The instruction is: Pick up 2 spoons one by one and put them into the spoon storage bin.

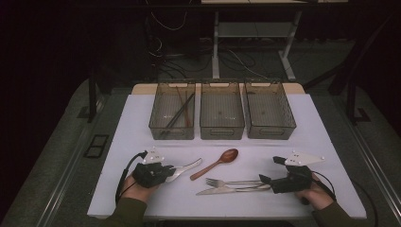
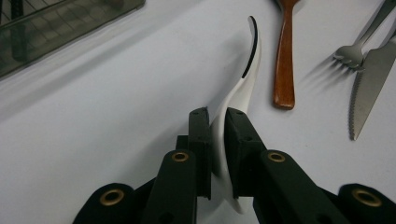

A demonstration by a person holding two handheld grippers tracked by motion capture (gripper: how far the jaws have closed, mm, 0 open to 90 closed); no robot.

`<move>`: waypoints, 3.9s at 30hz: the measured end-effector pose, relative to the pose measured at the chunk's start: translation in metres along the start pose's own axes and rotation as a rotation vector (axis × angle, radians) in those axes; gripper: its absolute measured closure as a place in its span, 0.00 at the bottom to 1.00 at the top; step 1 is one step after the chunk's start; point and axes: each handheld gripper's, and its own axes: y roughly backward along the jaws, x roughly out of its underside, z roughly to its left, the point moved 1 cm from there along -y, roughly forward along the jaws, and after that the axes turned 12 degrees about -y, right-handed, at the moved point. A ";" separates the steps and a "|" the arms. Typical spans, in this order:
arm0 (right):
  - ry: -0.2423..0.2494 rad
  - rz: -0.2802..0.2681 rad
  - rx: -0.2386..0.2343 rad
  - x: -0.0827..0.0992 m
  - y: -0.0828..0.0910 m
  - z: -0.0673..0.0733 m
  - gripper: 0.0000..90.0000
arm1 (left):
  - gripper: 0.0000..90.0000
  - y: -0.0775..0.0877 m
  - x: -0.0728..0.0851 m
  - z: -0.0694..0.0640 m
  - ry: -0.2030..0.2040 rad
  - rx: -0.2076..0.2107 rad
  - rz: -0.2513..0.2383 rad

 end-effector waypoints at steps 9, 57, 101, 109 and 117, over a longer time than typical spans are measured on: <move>0.004 0.006 0.001 0.000 -0.001 -0.001 0.11 | 0.90 0.002 -0.005 0.003 -0.003 0.016 -0.047; -0.001 0.009 0.008 0.000 -0.003 -0.003 0.11 | 0.90 -0.012 -0.068 0.022 -0.031 0.042 -0.223; -0.011 0.002 0.007 0.000 -0.002 -0.006 0.11 | 0.90 -0.089 -0.158 0.062 -0.096 -0.010 -0.211; -0.009 0.001 0.006 0.000 -0.001 -0.006 0.11 | 0.89 -0.108 -0.162 0.068 -0.086 -0.021 -0.154; -0.010 0.001 0.006 0.000 0.000 -0.006 0.11 | 0.85 -0.119 -0.161 0.069 -0.075 -0.020 -0.133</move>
